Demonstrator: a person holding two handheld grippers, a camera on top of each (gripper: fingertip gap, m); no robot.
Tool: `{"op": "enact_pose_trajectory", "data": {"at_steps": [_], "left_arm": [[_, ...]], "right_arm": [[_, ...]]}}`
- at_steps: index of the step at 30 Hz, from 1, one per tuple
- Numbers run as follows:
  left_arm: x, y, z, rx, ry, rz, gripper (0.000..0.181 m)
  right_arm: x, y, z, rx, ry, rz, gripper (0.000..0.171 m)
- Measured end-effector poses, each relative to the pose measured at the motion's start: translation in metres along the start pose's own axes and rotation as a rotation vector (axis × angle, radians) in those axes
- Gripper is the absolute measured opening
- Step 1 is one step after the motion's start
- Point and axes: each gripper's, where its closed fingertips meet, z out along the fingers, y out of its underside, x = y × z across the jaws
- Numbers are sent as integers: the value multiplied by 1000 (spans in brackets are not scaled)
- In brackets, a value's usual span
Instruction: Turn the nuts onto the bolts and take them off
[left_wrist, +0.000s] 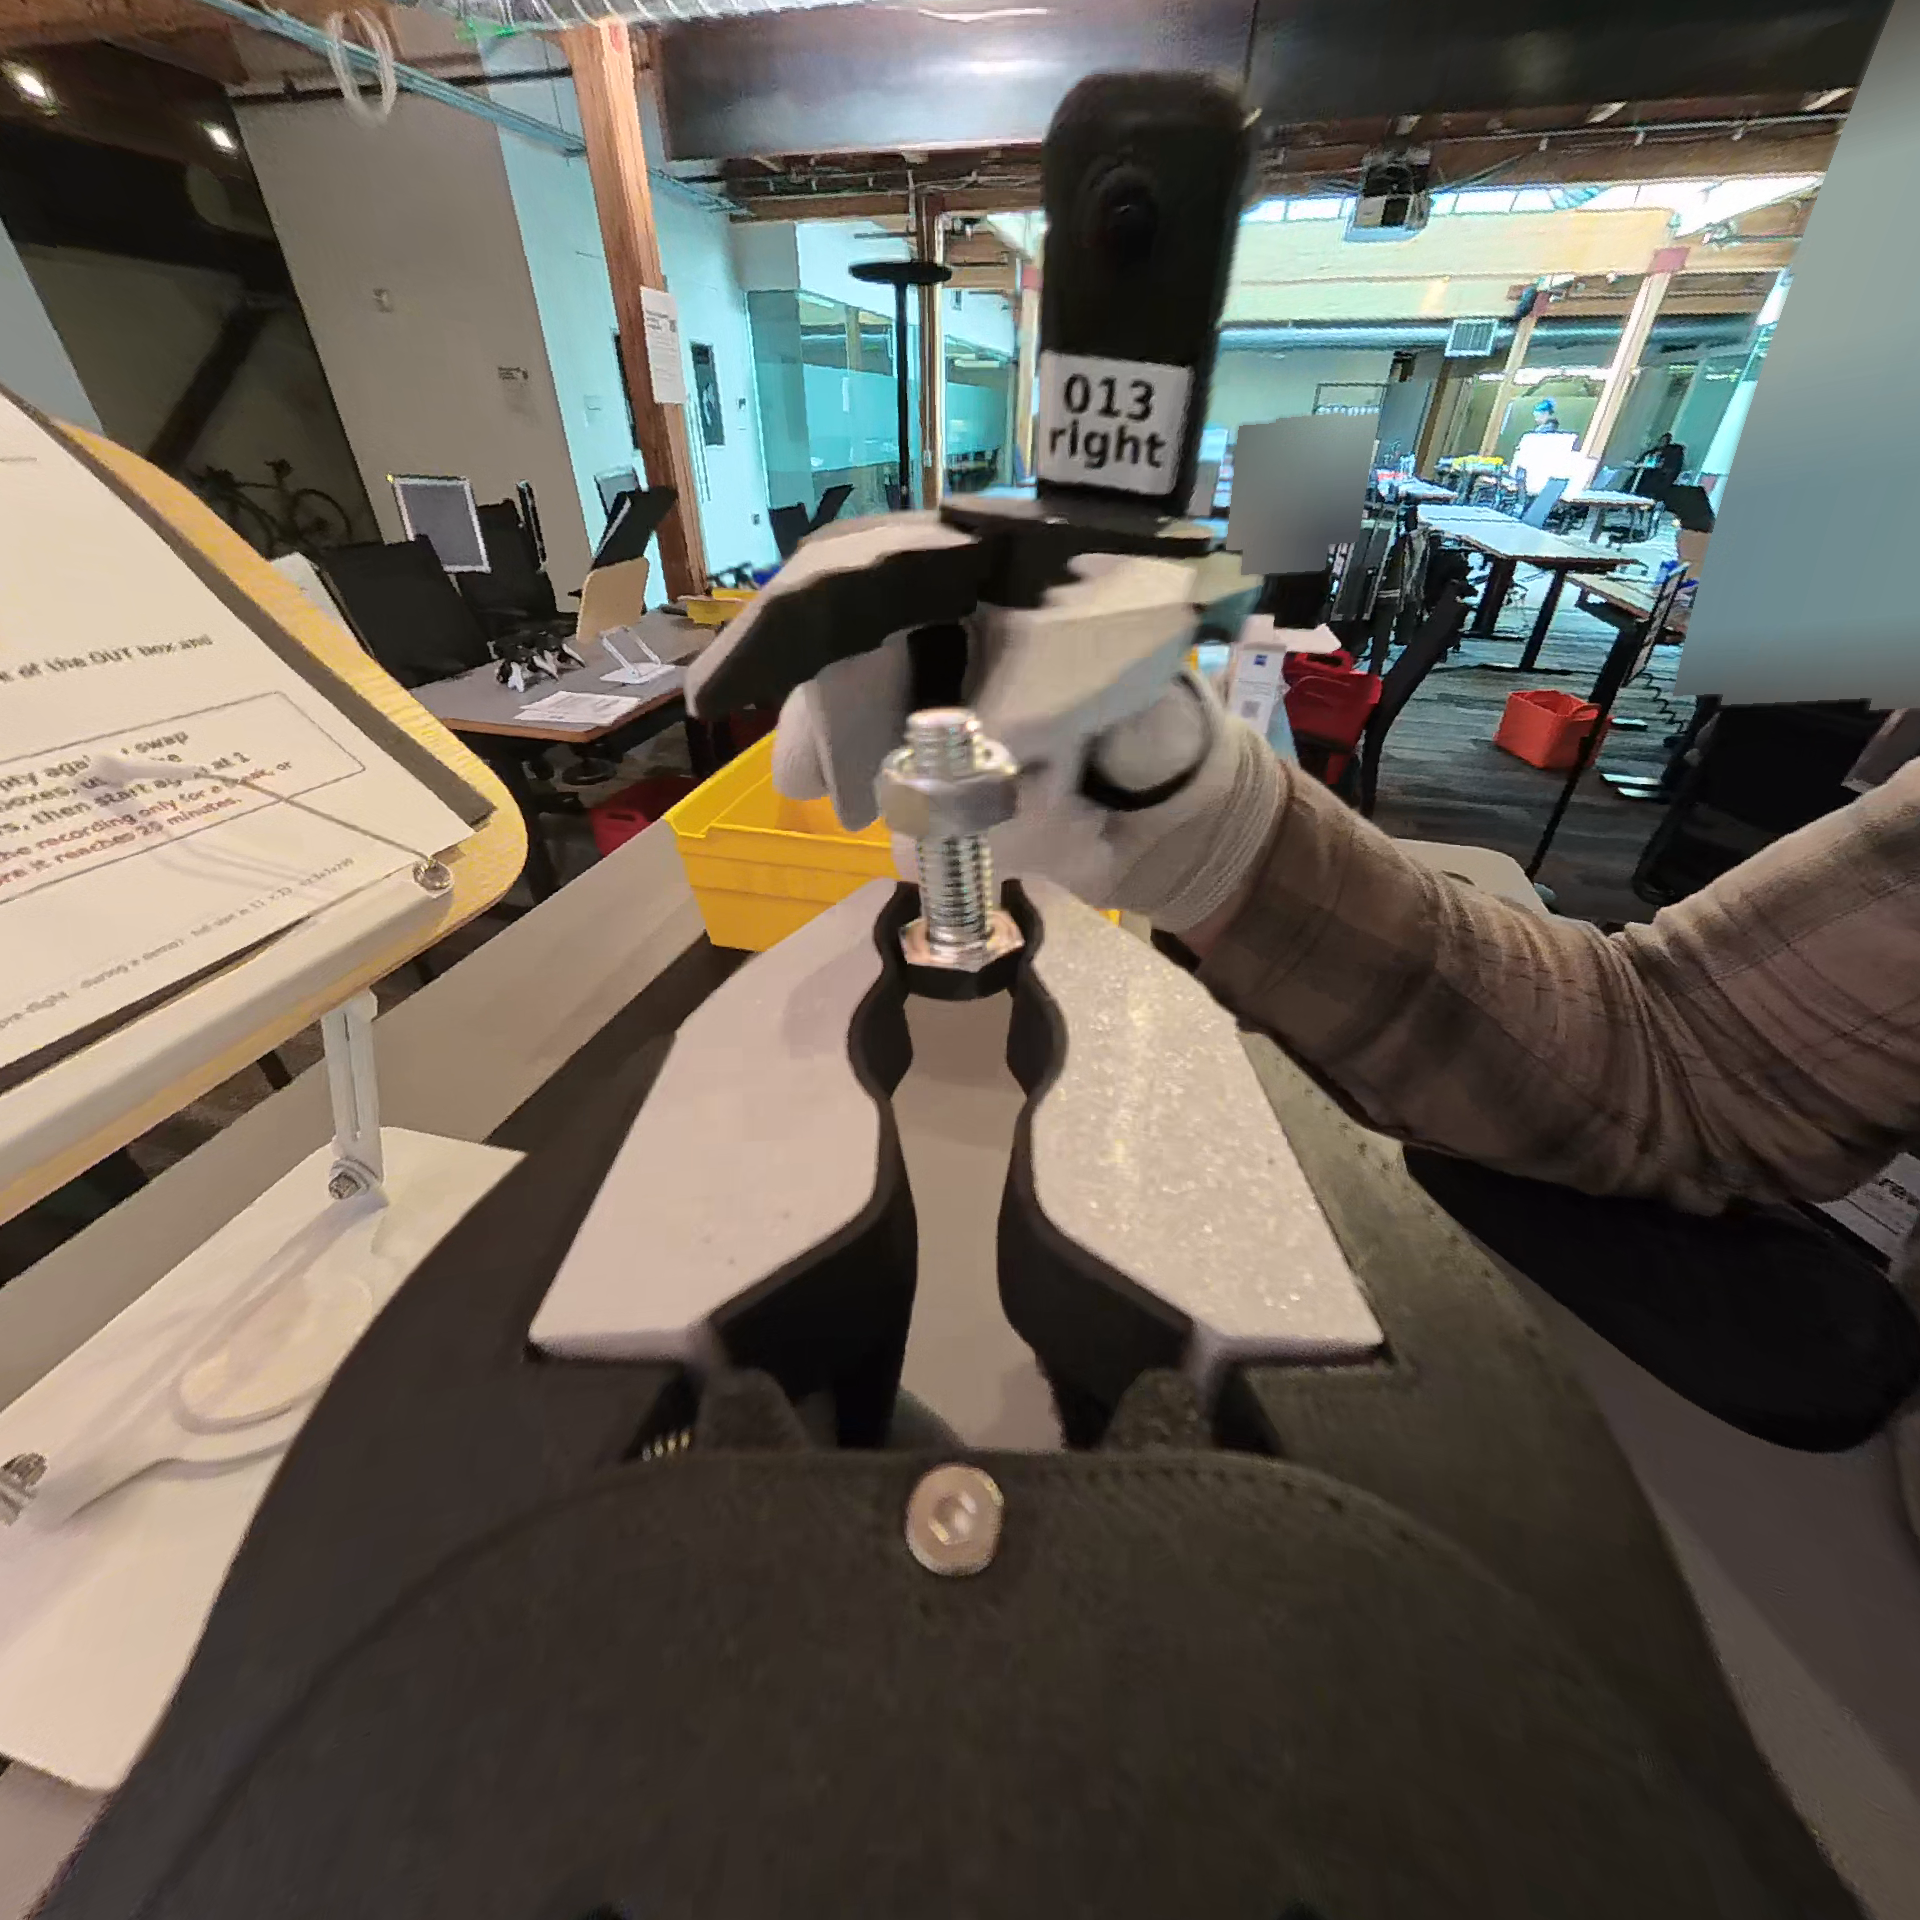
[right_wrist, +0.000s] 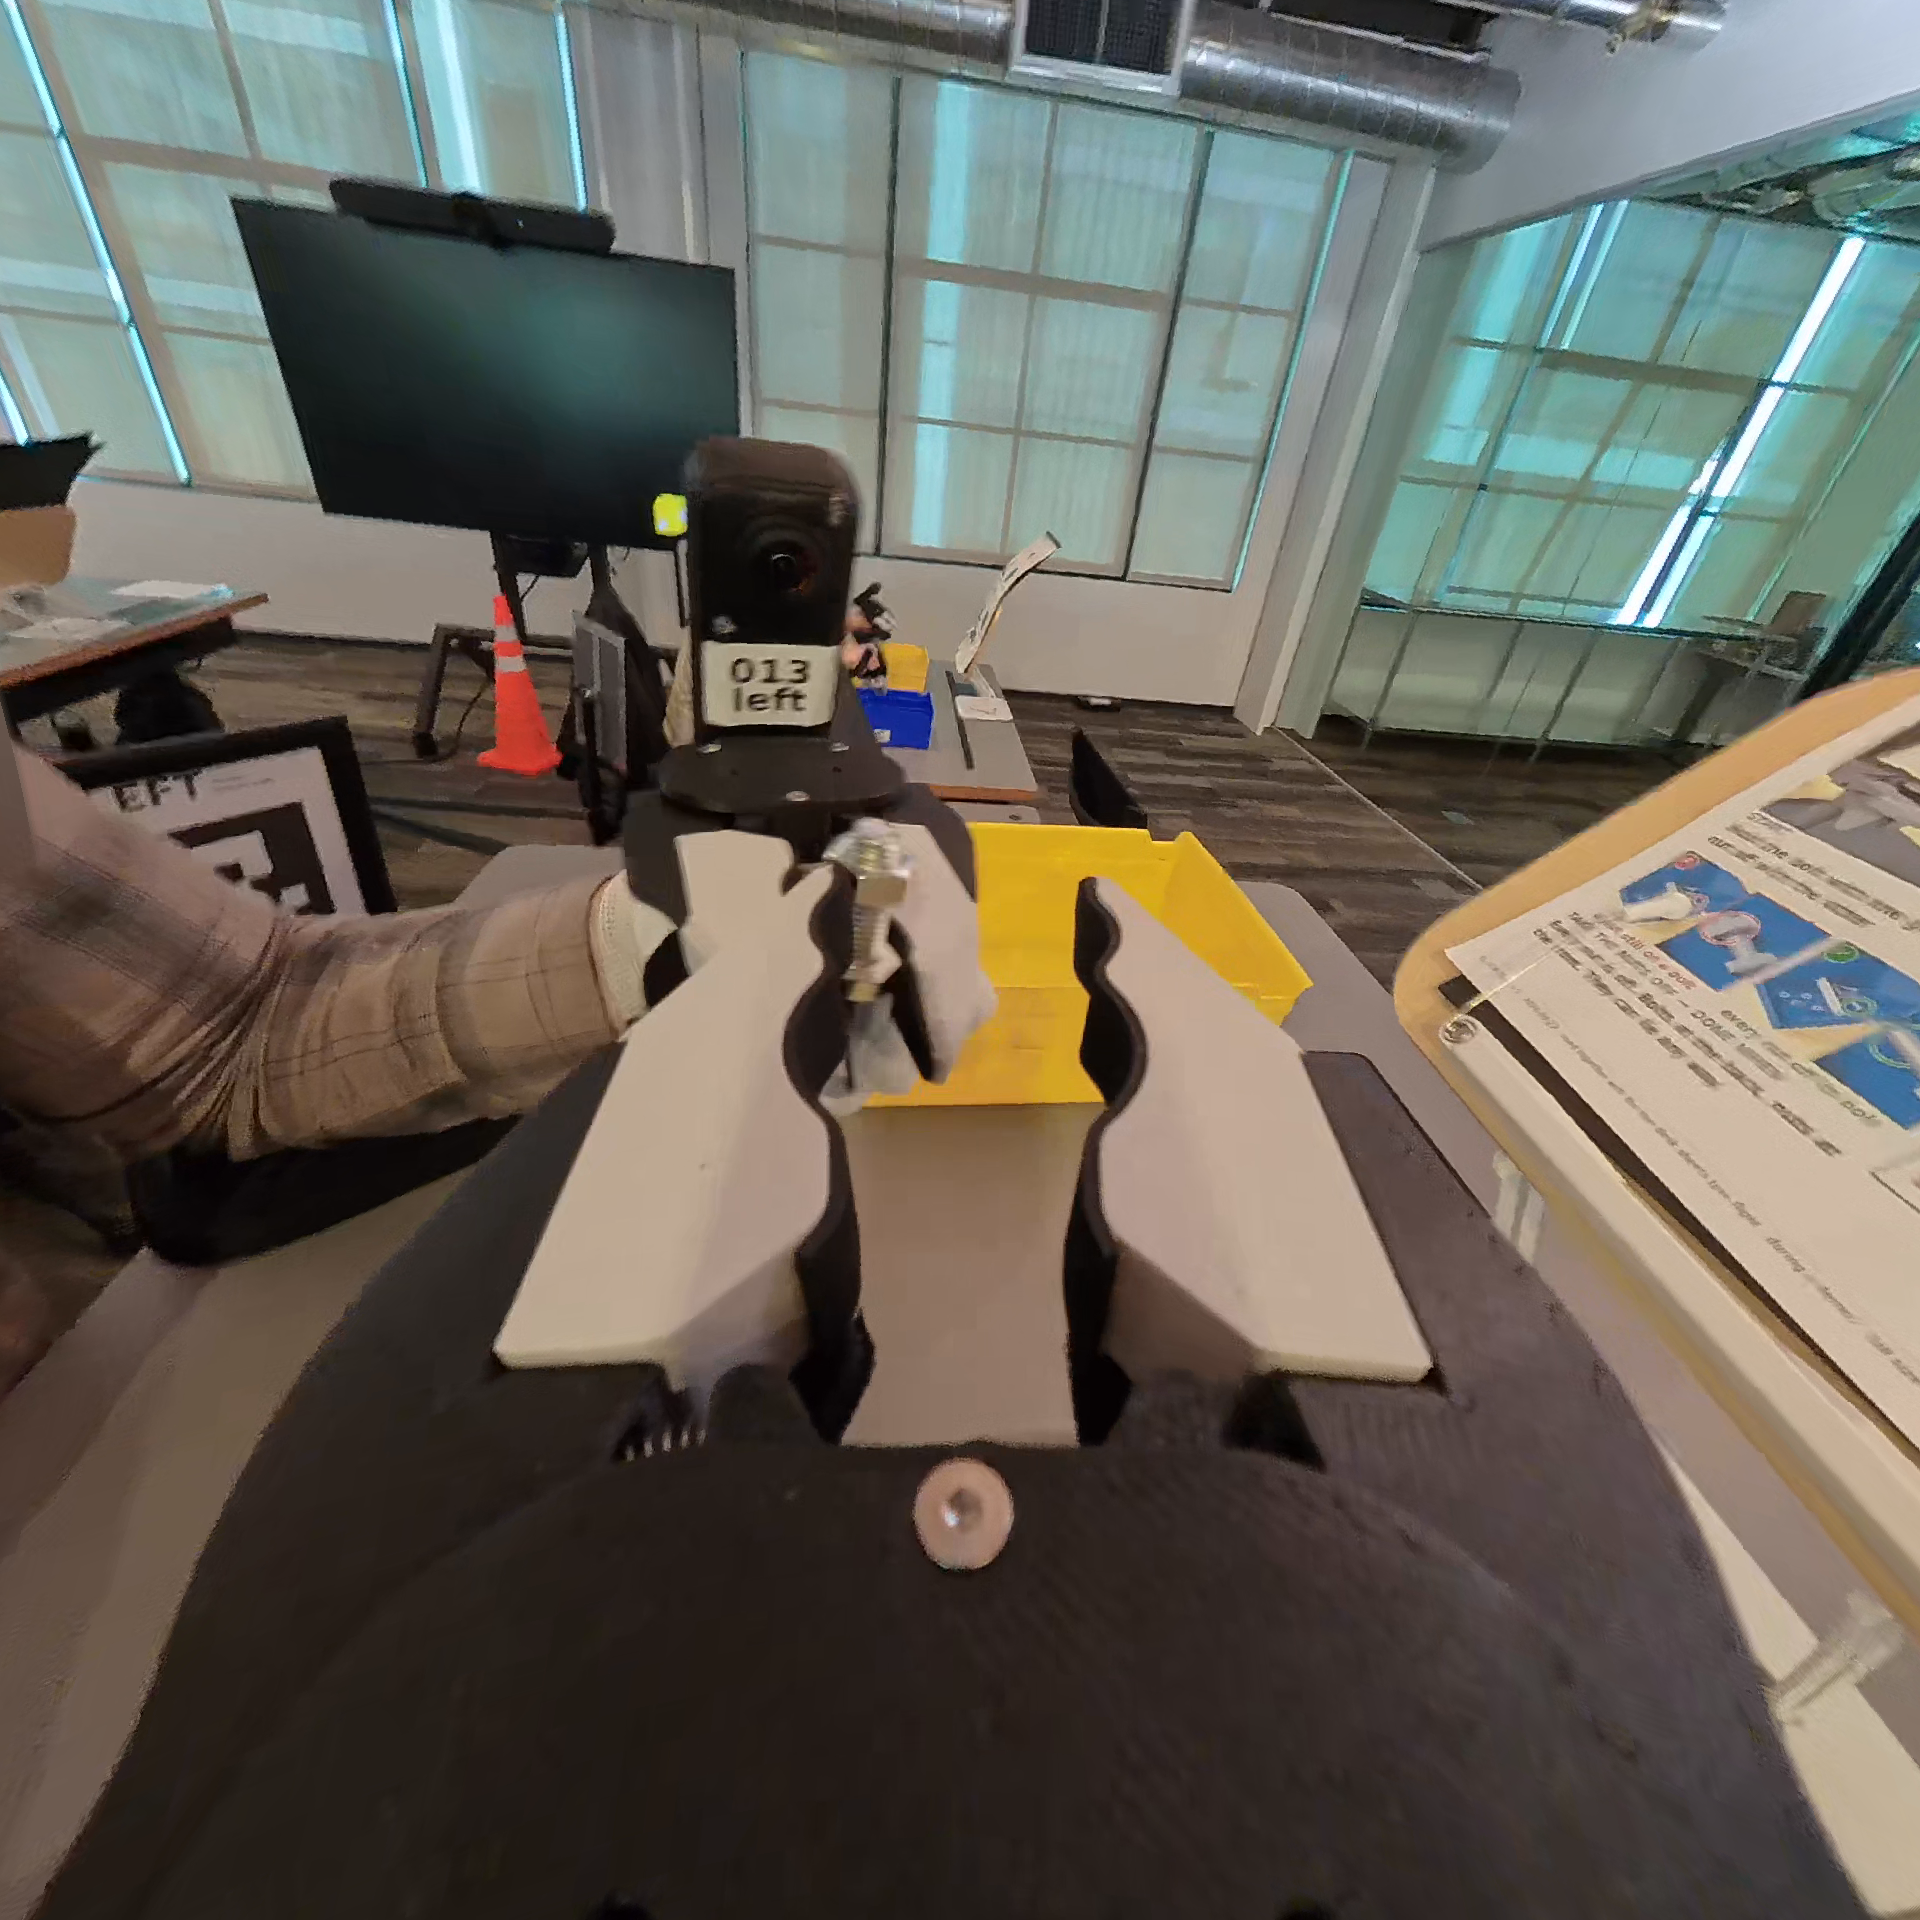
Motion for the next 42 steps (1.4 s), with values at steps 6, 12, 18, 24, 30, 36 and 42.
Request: {"op": "enact_pose_trajectory", "data": {"at_steps": [6, 12, 18, 24, 30, 36, 42], "left_arm": [[2, -4, 0, 14, 7, 4, 16], [5, -1, 3, 8, 17, 9, 16], [8, -2, 4, 13, 25, 12, 16], [10, 0, 5, 4, 33, 17, 16], [9, -2, 4, 11, 32, 9, 16], [13, 1, 7, 3, 51, 20, 16], [12, 1, 6, 0, 48, 21, 16]], "right_arm": [[2, -6, -9, 91, -67, 102, 45], [-4, -3, 1, 55, -51, 69, 55], [25, -3, -18, 121, 38, 140, 54], [-7, 1, 1, 57, -63, 74, 66], [12, 0, -15, 106, -26, 128, 63], [6, 11, 3, 34, -20, 110, 75], [15, 3, -14, 95, -15, 139, 64]]}}
